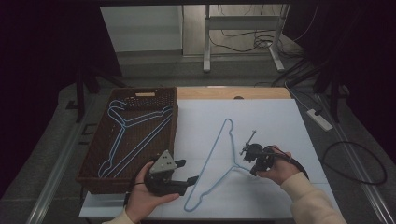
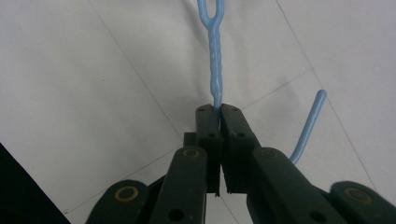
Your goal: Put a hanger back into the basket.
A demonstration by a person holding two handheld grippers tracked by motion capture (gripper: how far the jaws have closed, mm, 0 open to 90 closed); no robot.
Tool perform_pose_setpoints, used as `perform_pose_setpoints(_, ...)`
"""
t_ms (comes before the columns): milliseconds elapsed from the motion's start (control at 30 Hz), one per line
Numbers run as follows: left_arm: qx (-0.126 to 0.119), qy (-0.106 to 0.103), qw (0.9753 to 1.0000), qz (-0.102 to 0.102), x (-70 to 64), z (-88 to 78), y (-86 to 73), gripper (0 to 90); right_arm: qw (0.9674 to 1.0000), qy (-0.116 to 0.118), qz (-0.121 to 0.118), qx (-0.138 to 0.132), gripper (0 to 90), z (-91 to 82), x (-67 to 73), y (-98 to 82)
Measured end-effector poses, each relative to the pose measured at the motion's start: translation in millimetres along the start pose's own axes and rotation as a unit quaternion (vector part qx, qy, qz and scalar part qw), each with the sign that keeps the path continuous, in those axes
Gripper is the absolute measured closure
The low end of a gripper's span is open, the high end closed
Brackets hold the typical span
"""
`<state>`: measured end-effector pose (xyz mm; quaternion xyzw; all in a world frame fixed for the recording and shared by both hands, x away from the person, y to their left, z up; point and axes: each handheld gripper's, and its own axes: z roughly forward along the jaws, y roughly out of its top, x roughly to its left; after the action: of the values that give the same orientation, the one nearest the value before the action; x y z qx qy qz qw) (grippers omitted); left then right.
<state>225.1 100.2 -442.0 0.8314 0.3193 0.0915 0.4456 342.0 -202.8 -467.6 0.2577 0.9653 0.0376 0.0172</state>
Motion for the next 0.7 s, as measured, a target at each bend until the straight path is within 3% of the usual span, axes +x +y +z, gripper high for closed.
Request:
perform_pose_setpoints(333, 0.041, -0.022, 0.9988, 0.014, -19.0, 39.0, 1.2, 31.9, 1.0000, 0.000, -0.002, -0.009, 87.1, -3.7, 0.4, -0.3)
perform_pose_setpoints(700, 0.073, -0.026, 0.9969, 0.008, -20.8, 67.8, 3.2, 31.8, 0.9999, 0.003, -0.002, -0.012, 87.1, -3.4, 0.7, -0.8)
